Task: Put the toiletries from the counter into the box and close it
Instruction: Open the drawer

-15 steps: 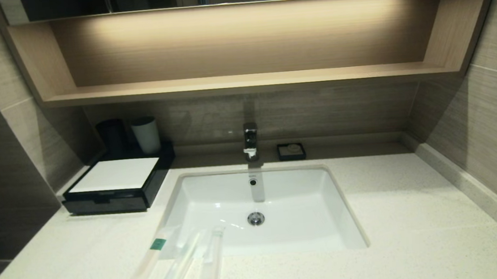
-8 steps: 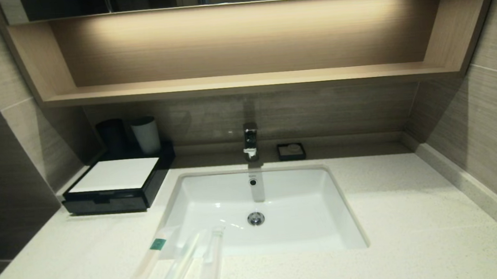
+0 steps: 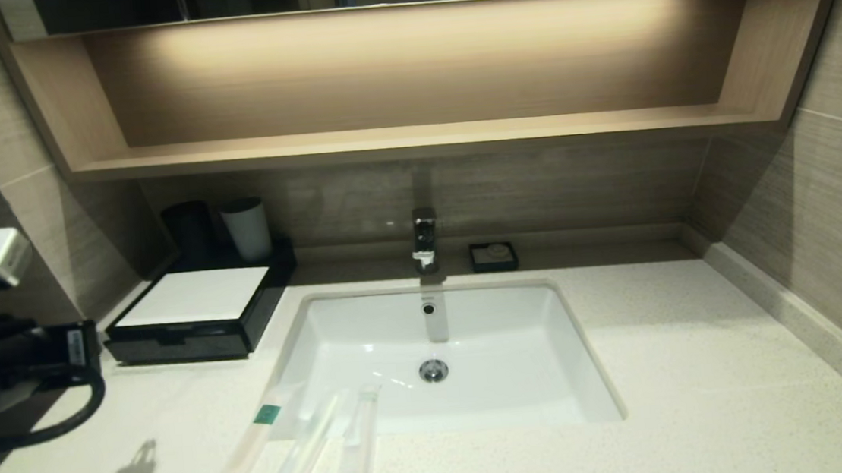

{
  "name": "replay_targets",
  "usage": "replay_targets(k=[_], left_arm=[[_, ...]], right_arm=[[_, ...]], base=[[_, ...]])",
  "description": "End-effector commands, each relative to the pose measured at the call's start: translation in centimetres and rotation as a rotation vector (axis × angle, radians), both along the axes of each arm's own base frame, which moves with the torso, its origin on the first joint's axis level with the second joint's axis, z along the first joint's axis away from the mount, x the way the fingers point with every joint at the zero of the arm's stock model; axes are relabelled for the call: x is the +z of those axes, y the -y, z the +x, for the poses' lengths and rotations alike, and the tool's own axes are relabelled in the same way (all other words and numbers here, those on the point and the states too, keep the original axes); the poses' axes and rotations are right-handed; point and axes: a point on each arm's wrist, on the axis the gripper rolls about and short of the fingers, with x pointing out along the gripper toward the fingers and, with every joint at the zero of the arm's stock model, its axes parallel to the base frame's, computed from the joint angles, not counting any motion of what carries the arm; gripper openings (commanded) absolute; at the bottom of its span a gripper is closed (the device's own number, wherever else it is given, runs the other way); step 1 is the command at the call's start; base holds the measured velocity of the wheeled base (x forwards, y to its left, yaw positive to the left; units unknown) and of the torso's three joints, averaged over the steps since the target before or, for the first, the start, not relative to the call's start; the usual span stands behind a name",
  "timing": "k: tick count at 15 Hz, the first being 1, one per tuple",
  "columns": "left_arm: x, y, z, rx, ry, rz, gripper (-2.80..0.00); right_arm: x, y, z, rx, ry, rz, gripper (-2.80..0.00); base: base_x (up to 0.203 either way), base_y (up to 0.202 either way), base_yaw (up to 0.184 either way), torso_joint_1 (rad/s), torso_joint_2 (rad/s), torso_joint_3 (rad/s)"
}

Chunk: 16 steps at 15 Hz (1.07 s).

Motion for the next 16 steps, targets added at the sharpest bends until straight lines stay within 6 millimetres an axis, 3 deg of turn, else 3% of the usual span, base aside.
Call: replay_targets(k=[1, 6, 16], left_arm=[[-2.8, -0.6, 4.0, 0.02, -0.085, -0.002, -2.8], [-4.5, -2.3, 8.1, 0.071, -0.136, -0.008, -2.8], [-7.4, -3.2, 11.7, 0.077, -0.212, -0.009, -2.8]], right_arm=[[0.0, 0.0, 0.0, 0.0, 0.0, 0.0, -2.8], [0.0, 0.0, 0.0, 0.0, -0.002, 0.0, -2.8], [0.0, 0.0, 0.0, 0.0, 0.0, 0.0, -2.8]], base=[[0.0, 0.0, 0.0, 0.0, 0.0, 0.0], [0.0, 0.0, 0.0, 0.0, 0.0, 0.0], [0.0, 0.0, 0.0, 0.0, 0.0, 0.0]])
